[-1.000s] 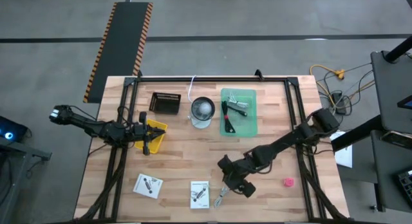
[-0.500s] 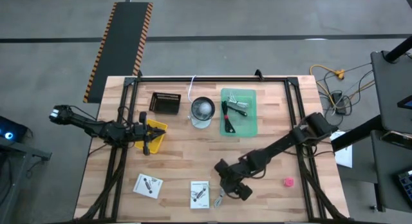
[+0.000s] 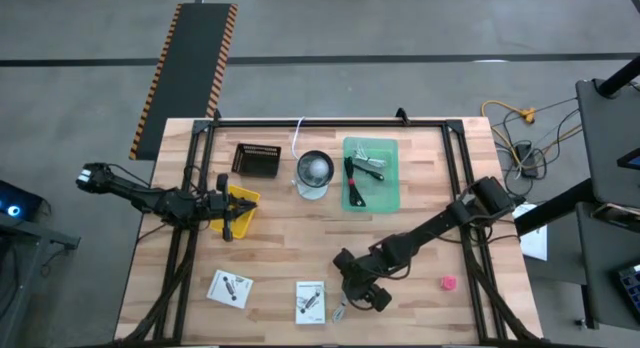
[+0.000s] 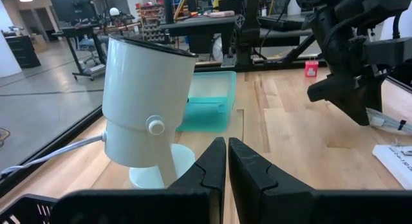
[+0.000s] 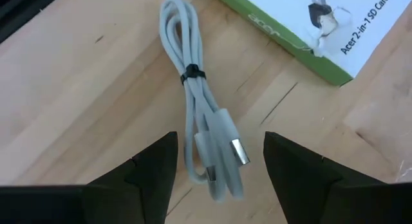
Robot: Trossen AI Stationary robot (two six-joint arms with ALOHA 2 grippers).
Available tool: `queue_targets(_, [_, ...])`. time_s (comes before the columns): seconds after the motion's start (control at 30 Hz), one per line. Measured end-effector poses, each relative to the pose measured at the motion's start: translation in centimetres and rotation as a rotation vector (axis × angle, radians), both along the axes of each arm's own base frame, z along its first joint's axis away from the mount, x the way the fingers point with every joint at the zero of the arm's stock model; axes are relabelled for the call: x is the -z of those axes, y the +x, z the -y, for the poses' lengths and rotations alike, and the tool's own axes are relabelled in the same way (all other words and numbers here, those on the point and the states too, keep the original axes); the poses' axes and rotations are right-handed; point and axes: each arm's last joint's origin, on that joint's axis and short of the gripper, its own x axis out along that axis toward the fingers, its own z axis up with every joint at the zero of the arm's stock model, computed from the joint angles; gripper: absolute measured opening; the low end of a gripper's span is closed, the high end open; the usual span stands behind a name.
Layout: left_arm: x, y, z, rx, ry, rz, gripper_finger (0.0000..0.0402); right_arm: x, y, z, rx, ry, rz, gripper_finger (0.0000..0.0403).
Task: Pick and place items into bin
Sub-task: Put the white charger cable into the green bin
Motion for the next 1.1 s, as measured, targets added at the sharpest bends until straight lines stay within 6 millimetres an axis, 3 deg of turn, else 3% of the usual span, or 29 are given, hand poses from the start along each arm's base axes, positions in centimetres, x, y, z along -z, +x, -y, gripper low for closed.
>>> queue_targets(0.73, [0.0, 0.0, 0.0, 0.000, -0.001, 0.001, 0.0002, 0.1, -0.4, -0.1, -0.028, 0.027, -0.047, 0.0064])
queue_targets(1.1, [0.0, 0.0, 0.0, 0.000, -0.001, 0.001, 0.0002, -0.2, -1.1, 0.3, 0.081, 0.038, -0.155, 0.0045])
